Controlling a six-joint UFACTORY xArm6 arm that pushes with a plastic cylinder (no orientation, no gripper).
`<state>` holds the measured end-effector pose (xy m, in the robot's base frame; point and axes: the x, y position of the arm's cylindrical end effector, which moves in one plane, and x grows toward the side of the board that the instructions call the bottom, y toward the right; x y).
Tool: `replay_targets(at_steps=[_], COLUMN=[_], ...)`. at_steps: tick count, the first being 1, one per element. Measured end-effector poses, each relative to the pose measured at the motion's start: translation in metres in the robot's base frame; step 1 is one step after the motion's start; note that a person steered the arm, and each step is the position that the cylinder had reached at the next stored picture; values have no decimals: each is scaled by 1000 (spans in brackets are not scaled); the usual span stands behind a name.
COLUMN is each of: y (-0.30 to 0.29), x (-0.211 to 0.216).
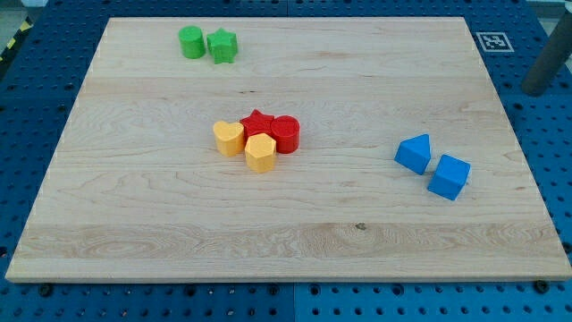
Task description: Push the blue blocks slightly towards the top
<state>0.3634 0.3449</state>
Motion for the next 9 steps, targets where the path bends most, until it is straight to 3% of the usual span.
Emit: replay_targets(at_steps=[3,6,7,9], y=[0,-19,-77,-200], x=[23,197,203,132])
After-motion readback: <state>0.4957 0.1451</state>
